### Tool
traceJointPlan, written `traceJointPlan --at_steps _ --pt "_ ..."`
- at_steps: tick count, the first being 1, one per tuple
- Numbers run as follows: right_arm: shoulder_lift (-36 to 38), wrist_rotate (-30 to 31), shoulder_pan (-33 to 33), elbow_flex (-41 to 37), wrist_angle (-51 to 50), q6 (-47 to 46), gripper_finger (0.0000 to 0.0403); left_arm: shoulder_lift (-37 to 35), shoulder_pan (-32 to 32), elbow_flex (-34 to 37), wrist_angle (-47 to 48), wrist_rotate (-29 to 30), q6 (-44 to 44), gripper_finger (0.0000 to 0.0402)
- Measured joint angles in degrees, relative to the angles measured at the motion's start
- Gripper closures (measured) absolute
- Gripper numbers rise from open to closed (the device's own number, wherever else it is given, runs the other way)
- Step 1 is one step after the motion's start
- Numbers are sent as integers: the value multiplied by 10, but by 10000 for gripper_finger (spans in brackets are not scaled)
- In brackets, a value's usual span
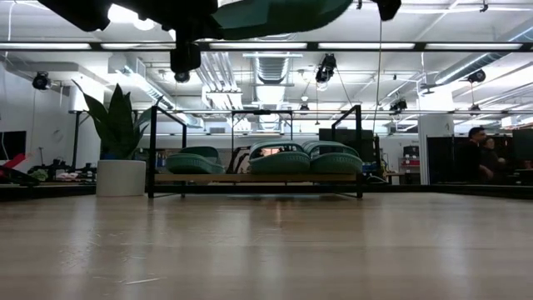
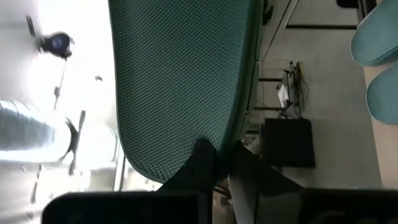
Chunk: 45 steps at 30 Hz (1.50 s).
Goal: Pick and place slides into the shelf
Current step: Put the green slipper on the shelf
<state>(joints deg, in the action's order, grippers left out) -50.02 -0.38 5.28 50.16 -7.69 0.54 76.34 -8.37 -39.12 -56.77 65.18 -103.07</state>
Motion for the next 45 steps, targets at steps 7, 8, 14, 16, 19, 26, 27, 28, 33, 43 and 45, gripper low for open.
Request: traceJointPlan --at_steps 7,8,14,16,19,26,27,28,33,43,45 --pt "1 1 0 43 1 56 260 -2 6 4 2 -1 106 395" --pt "1 1 0 50 1 63 261 -2 6 5 3 -2 118 395" --pt "1 2 -4 82 1 100 272 2 6 11 64 -16 239 395" --pt "1 2 -11 88 0 115 276 3 6 11 115 -21 304 395" --pt "1 2 -30 91 0 145 280 3 6 12 195 -26 387 395" --pt "0 22 -99 81 1 255 282 4 6 4 325 -26 530 395" --pt "0 39 -111 78 0 271 283 4 6 1 338 -29 547 395" --pt "0 60 -122 75 -2 287 285 3 6 -2 350 -37 567 395" --pt "-11 176 -179 62 -17 367 291 3 6 -7 390 -129 652 396" --pt "-68 433 -336 53 -38 513 308 4 6 -50 553 -230 793 396" --pt "-88 461 -358 53 -44 530 309 3 6 -54 565 -255 803 397"
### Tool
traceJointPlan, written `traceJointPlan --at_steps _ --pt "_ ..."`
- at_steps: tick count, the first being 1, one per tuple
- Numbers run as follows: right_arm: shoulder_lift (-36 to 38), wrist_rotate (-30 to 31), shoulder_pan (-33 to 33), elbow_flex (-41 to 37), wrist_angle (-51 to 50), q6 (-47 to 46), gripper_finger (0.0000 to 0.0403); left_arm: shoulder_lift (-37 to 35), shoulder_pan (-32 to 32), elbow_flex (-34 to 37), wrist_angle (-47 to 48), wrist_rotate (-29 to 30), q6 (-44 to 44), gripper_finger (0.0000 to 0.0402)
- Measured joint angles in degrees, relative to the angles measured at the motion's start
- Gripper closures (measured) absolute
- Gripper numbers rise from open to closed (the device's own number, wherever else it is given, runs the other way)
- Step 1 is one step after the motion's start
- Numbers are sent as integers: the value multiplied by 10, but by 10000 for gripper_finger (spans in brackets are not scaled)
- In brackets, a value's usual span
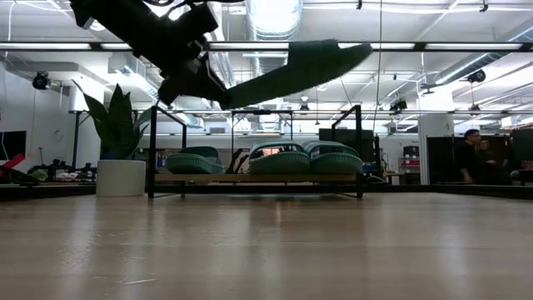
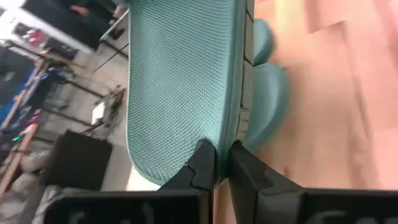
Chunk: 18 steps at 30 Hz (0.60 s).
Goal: Pick and place slides into the shelf
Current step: Put the green slipper on the shelf
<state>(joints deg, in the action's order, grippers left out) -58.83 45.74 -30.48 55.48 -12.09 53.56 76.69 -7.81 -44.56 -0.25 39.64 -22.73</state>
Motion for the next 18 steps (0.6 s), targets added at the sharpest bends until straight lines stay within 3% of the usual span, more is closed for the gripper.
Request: traceJointPlan --at_steps 4,9,18 --pt "-44 38 -22 0 -45 18 295 0 -2 -8 0 -7 -1 397" --pt "-87 91 -29 0 -97 -32 249 0 -2 -14 -2 -3 0 397" --pt "-107 163 -29 -4 -118 -44 195 0 -2 -18 -2 -37 0 397"
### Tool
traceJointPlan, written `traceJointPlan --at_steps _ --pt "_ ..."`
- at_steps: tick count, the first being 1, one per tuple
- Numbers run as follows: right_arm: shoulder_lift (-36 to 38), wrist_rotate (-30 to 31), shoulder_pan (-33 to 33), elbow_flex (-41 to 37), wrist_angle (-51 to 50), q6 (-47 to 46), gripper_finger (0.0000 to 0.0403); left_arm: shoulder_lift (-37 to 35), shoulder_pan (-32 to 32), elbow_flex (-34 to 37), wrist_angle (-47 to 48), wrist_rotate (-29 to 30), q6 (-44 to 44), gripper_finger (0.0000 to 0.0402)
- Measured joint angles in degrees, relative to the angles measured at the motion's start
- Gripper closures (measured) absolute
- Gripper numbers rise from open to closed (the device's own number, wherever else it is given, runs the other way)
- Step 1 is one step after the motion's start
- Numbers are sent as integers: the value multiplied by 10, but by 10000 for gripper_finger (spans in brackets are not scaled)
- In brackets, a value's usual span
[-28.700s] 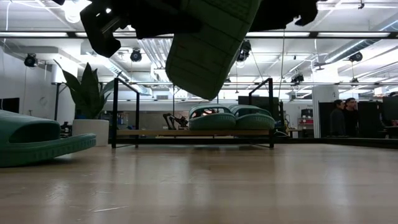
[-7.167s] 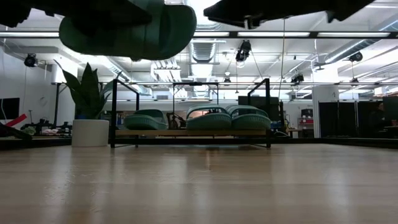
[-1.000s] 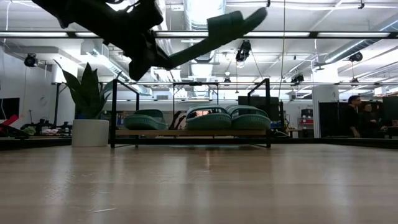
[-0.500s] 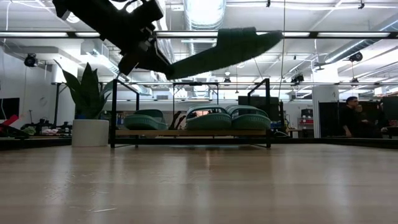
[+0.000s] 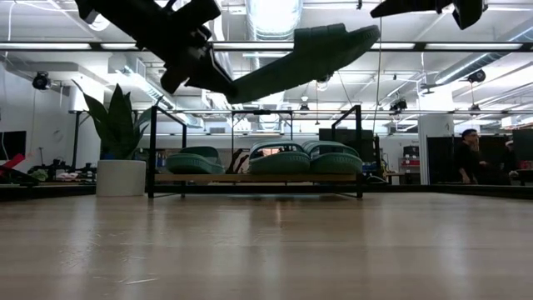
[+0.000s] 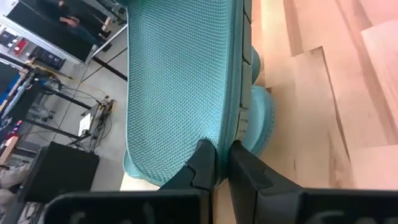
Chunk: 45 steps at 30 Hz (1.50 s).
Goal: Pick and place slides into the shelf
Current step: Put the green slipper on the shelf
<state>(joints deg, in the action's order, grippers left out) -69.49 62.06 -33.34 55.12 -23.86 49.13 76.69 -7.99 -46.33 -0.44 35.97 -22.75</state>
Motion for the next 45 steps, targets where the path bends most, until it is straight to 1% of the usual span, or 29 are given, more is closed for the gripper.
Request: traceJointPlan --at_steps 4,9,13,17,21,23,25,27,30,36,39,42,45 --pt "0 5 1 -8 -1 9 193 0 0 0 -1 -6 7 397" --pt "0 10 6 -20 -21 8 193 0 0 0 -6 -32 19 397" --pt "0 10 15 -21 -32 -19 193 0 0 -3 -11 -45 29 397" --pt "0 10 28 -21 -31 -63 193 0 0 -11 -17 -74 31 397" --pt "0 11 38 -21 -29 -93 198 0 0 -14 -26 -85 31 397" --pt "0 10 40 -21 -29 -101 212 0 0 -14 -25 -87 30 397" --pt "0 10 40 -21 -29 -98 241 0 0 -14 -26 -87 30 397" --pt "0 10 40 -21 -30 -92 283 0 0 -14 -27 -87 30 395" --pt "0 8 40 -21 -32 -89 361 0 -1 -16 -28 -88 30 381" --pt "1 34 40 -21 -30 -115 365 0 0 -16 -41 -89 28 361" --pt "5 35 40 -21 -30 -119 365 -4 -3 -16 -41 -90 -8 347" --pt "15 33 39 -23 -29 -129 365 -16 -7 -16 -38 -91 -57 319" --pt "27 35 39 -25 -29 -131 365 -37 -8 -14 -32 -84 -81 279"
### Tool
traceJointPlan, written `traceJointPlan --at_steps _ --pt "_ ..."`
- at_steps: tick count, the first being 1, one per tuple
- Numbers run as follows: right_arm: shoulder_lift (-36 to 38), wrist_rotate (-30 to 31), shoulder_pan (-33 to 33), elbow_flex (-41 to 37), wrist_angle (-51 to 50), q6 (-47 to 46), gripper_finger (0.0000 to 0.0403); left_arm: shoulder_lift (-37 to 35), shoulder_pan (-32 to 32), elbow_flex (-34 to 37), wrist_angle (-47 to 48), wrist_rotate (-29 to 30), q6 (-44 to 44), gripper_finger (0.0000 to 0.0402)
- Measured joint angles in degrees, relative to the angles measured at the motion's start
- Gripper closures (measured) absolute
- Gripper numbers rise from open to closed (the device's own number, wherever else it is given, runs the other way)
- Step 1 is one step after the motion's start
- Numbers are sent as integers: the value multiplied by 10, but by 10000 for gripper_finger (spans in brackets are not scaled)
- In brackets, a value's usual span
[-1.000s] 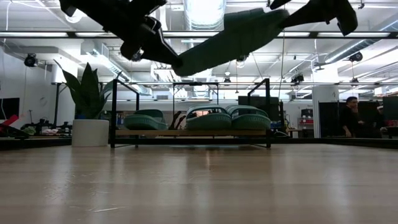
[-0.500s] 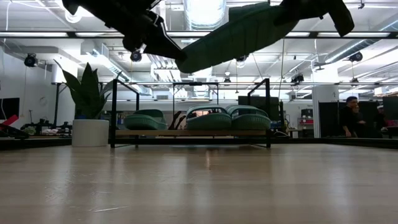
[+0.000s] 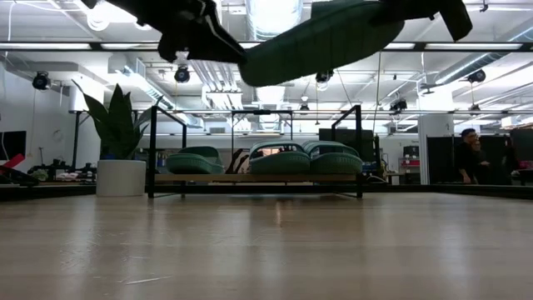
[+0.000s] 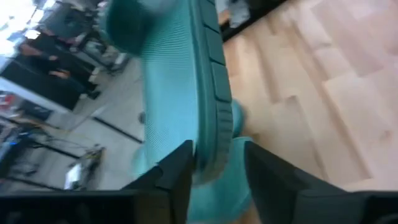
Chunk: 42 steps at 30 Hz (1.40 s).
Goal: Pick and place slides into the shelf
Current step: Put the green slipper on the shelf
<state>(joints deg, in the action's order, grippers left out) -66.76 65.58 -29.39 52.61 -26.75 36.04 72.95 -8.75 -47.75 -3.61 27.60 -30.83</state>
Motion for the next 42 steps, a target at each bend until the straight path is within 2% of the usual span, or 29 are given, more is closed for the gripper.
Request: traceJointPlan --at_steps 4,8,12,16,18,23,27,30,33,36,42 --pt "24 12 0 -9 0 -11 365 -50 0 0 3 40 -24 217" --pt "57 11 -1 -39 3 -34 365 -107 -2 4 3 43 -19 168" --pt "94 7 -1 -94 62 -37 365 -157 -7 10 -1 43 -10 150" --pt "127 -16 -2 -162 205 33 365 -190 -8 19 -2 43 -10 148" --pt "145 -59 -2 -197 297 86 365 -199 -8 24 1 43 -9 148" --pt "195 -213 1 -284 509 188 365 -203 -8 28 0 42 -9 148" --pt "232 -358 14 -335 574 196 365 -196 -8 28 -2 39 -10 148" --pt "243 -412 21 -356 578 180 365 -187 -8 28 -4 16 -10 148" --pt "244 -411 22 -369 580 173 365 -177 -11 28 -10 -38 -10 148" --pt "244 -400 22 -379 588 171 365 -159 -22 28 -26 -66 -12 148" --pt "244 -335 23 -385 587 166 365 -102 -57 27 -78 -57 -86 148"
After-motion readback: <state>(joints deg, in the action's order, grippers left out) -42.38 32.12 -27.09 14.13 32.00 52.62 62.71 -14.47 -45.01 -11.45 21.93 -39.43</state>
